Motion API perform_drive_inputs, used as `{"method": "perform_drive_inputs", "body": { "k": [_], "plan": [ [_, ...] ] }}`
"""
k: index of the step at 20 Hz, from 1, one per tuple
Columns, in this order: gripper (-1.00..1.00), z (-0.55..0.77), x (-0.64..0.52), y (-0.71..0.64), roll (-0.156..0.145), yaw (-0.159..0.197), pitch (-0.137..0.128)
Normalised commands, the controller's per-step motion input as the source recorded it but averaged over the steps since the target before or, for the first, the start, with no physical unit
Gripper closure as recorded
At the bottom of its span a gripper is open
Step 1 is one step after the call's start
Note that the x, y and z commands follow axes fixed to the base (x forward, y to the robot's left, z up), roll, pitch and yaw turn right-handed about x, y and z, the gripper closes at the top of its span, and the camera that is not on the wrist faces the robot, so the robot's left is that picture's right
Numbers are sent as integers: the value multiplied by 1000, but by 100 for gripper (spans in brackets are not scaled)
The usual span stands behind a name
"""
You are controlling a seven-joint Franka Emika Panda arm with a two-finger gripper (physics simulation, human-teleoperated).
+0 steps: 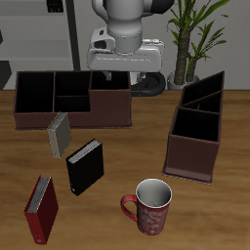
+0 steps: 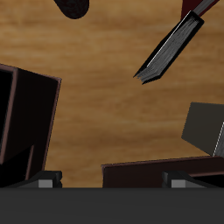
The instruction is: Place the yellow book into the back desk caddy's right compartment
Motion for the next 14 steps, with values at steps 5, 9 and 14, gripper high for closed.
{"method": "perform_drive_inputs", "body": {
  "k": [5, 9, 14],
  "plan": [
    [-100, 13, 73, -159, -6, 16, -18],
    [-100, 62, 154, -273, -20, -8, -14],
    [-100, 6, 190, -472, -20, -20, -11]
  ]
}}
